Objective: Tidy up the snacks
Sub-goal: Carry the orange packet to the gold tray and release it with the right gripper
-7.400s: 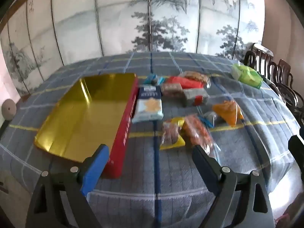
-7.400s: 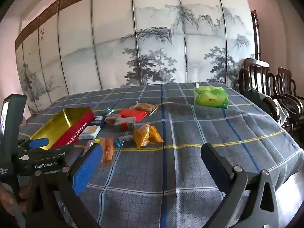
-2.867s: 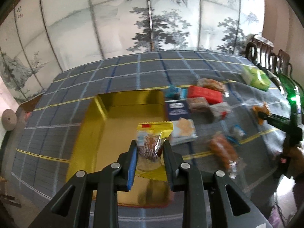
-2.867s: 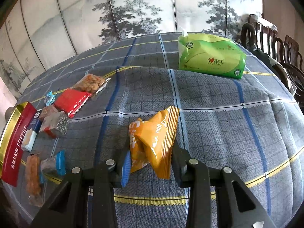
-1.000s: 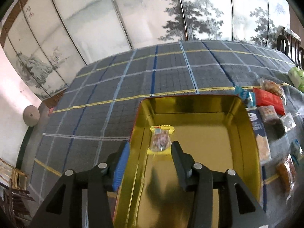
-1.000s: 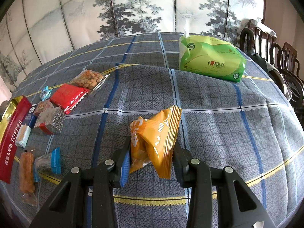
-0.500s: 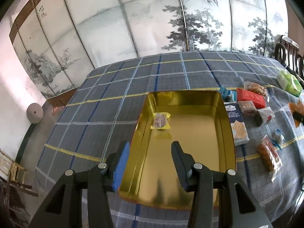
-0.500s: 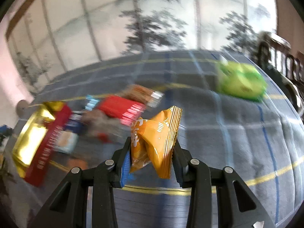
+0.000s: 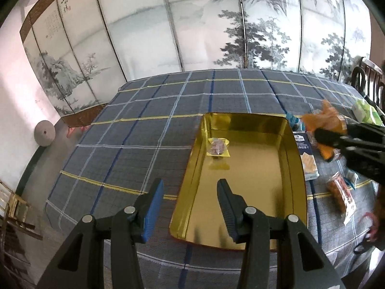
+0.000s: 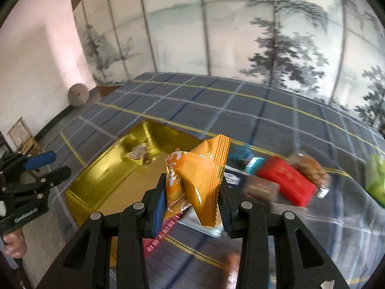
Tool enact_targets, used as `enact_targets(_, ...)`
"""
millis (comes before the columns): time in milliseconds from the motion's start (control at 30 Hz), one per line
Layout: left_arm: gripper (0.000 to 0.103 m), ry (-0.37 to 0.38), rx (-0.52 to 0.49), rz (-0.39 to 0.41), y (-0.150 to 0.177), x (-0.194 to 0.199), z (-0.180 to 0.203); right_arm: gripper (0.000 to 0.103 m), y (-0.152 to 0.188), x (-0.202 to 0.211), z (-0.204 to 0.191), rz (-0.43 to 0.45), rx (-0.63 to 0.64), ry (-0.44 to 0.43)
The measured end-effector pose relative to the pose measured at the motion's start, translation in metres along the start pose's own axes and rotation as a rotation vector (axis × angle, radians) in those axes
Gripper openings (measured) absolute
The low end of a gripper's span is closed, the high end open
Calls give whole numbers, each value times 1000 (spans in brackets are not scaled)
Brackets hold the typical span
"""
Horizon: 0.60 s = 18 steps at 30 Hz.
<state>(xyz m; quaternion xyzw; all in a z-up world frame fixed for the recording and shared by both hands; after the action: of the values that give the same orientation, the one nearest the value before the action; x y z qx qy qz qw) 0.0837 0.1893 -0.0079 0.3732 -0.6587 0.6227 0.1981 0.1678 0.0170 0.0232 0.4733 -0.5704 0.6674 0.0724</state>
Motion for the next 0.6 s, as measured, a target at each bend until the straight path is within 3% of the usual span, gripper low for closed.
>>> enact_targets(233, 47, 14, 28, -4, 0, 1, -11, 36, -4, -42, -19, -67, 11, -21)
enact_targets(600, 51, 22, 42, 13, -1, 3, -21, 36, -6, -77, -31, -125, 48, 7)
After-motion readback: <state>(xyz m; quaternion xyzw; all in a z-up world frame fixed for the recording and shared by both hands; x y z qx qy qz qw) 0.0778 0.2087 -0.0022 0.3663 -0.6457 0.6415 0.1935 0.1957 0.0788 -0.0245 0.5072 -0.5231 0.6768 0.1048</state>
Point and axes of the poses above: each gripper's, at about its wrist camera, not at the fingertips, and x roughly against the way its jaws point, z to its right, y to its underside, the point moved 8 cm from there along -x, roughly the way its jaws point, and after that the axes turned 2 degrees about x, right-handed, at the moved point
